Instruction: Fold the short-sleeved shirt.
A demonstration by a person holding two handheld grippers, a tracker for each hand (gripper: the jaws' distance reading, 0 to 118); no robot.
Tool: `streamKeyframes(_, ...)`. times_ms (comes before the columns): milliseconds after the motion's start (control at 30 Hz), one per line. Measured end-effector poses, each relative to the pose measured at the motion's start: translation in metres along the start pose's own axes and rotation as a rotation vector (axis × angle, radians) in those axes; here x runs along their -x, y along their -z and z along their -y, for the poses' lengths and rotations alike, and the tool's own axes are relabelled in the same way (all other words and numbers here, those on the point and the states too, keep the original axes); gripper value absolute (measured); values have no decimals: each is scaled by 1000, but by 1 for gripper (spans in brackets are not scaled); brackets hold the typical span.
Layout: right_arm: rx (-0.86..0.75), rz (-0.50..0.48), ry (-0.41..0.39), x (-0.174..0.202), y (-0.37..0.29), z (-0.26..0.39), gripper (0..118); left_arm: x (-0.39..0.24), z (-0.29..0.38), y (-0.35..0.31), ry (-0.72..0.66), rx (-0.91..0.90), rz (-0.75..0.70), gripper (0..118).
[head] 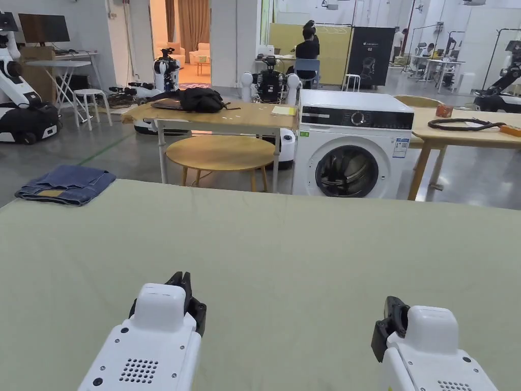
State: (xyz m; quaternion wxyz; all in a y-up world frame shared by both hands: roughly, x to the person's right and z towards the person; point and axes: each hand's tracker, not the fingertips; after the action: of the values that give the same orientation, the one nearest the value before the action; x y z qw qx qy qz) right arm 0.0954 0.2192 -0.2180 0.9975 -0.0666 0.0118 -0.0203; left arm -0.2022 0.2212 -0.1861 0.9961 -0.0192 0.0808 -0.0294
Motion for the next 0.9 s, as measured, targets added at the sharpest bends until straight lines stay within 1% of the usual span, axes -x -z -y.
streamKeyframes(200,-32,-7,-13,6,-9,-3,0,16,6,-4,-43,1,-7,0)
streamKeyframes(333,-43,-6,-47,13,-12,-3,0,24,8,-1,-80,24,6,0)
streamKeyframes(400,-42,-7,-46,15,-13,-3,0,23,8,-1,-86,32,-13,0)
streamKeyframes(500,-38,3,-45,18,-12,-2,0,24,6,1,-101,33,1,0)
streamKeyframes(533,-39,5,-46,19,-12,-1,0,25,6,0,-117,25,26,0)
streamKeyframes(700,-30,-3,-34,19,-10,0,0,18,1,1,-105,16,43,0)
streamKeyframes(733,-30,-2,-39,19,-9,1,8,16,0,2,-95,17,34,6)
streamKeyframes(767,-30,2,-42,19,-9,1,22,14,-1,3,-80,20,27,18)
streamKeyframes(800,-30,6,-44,19,-8,1,40,13,-2,3,-74,25,26,33)
streamKeyframes(833,-28,5,-44,18,-8,1,61,13,-3,4,-70,34,32,49)
streamKeyframes(867,-27,6,-41,18,-8,1,67,14,-2,5,-69,42,38,57)
streamKeyframes(900,-33,13,-39,18,-8,1,69,13,-2,5,-64,45,34,62)
